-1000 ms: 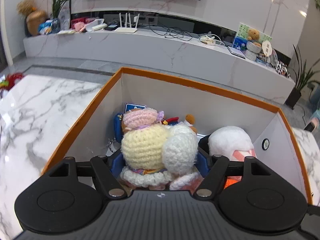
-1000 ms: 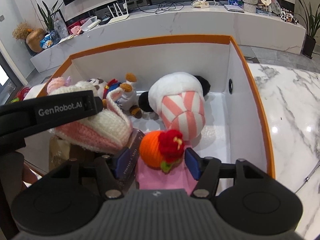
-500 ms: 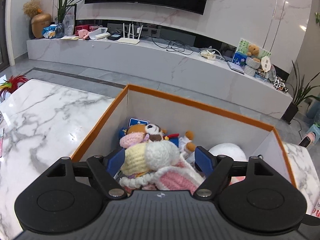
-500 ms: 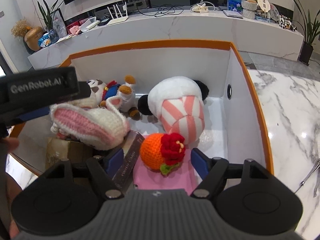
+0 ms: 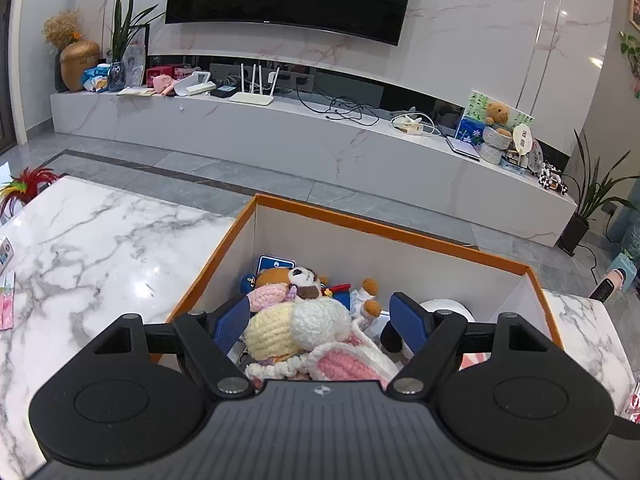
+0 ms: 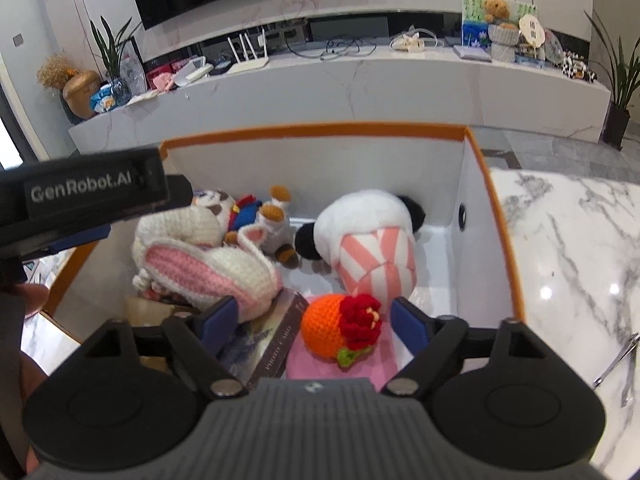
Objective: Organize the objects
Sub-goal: 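Open both tools and withdraw them, reaching toward the lotion tube and tape measure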
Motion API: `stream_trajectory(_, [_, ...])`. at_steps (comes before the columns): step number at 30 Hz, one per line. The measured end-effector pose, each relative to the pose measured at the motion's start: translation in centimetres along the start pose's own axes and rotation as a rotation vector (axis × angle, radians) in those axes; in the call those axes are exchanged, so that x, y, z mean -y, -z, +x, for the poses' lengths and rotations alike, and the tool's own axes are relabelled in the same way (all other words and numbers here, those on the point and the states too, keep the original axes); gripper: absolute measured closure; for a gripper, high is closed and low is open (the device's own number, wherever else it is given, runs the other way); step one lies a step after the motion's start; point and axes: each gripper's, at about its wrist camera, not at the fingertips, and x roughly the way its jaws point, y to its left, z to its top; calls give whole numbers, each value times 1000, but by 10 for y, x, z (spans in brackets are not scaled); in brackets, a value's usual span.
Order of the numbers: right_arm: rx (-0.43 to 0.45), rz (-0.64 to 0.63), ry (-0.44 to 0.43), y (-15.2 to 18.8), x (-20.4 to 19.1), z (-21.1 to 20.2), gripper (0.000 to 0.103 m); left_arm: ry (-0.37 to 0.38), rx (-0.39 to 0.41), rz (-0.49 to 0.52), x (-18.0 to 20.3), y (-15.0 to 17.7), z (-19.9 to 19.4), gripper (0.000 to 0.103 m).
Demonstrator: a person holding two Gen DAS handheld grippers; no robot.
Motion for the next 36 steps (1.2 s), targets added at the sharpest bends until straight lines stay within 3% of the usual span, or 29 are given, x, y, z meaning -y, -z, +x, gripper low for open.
stream_trajectory(6, [32, -28, -5, 0, -1, -27, 14, 9, 22, 43, 1, -2, -23, 12])
stream_trajectory(12, [73, -55, 31, 5, 6, -65, 9, -11, 38, 160, 2, 3, -54, 11])
stream_trajectory(17, [128, -46, 53, 18, 17, -98, 7, -59, 84, 298, 5, 34, -88, 11])
stream_trajectory(19, [130, -34, 67, 27, 24, -107, 6, -49, 52, 336, 7, 53, -94, 11])
stream_trajectory(23, [89, -26, 81, 46, 38, -118, 6, 110, -128, 359, 11, 95, -87, 10])
stream_trajectory(26, [75, -21, 86, 58, 45, -130, 6, 265, -338, 349, 10, 127, -69, 10])
stream_trajectory(27, [78, -8, 83, 64, 49, -137, 5, 280, -362, 351, 11, 133, -65, 10])
stream_trajectory(33, [63, 66, 45, 91, 65, -157, 4, 298, -243, 583, 30, 146, -72, 10])
stream_trajectory(36, [46, 67, 26, 95, 68, -157, 4, 417, -295, 668, 31, 150, -64, 10])
